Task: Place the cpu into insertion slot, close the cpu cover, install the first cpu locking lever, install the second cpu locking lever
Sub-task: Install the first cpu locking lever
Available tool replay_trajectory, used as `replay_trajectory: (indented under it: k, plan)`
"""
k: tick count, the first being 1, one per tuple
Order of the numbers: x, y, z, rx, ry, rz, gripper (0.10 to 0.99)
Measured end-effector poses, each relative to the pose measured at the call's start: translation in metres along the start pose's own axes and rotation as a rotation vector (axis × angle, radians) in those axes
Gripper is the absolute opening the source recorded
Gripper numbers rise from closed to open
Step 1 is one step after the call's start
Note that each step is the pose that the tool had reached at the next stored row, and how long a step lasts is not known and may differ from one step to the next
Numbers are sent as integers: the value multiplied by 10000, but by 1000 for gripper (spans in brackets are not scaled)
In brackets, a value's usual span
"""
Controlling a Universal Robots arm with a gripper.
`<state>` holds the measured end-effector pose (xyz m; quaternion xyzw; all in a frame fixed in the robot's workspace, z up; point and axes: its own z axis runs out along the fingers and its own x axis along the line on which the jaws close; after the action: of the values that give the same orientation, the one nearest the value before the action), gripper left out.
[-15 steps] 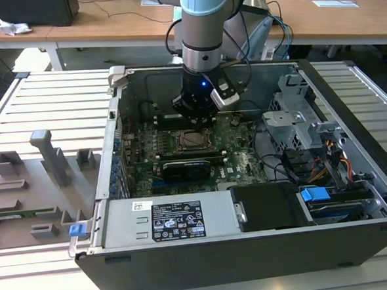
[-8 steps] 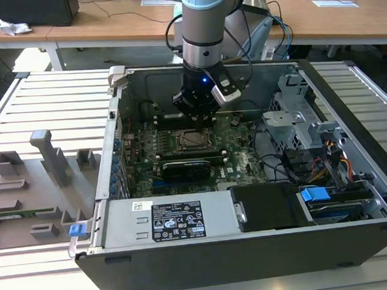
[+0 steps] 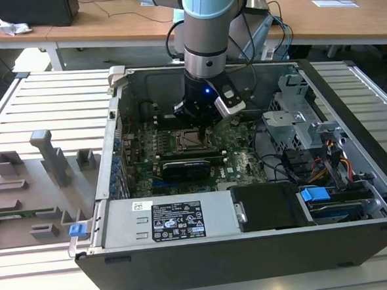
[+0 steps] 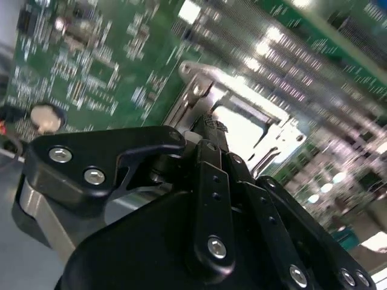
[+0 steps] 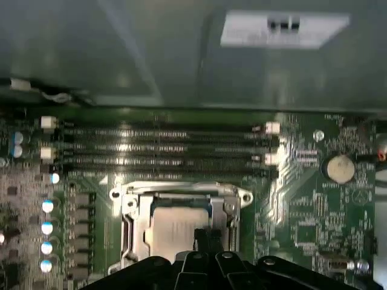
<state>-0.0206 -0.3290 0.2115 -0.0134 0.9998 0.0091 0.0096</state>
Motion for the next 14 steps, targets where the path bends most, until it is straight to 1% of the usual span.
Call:
replay_trajectory:
  k: [1,2,3,6,9,12,14]
  plan:
    - [2,-46,-1,0,0,0,106]
    - [2,-61,-2,0,0,0,106]
    - [2,-62,-32,1,0,2,106]
    - [0,-61,-70,13,0,-1,106]
    - [0,-61,-98,61,2,-1,106]
    - [-1,-59,-173,146,4,-2,106]
    - [-2,-58,-205,188,5,-3,106]
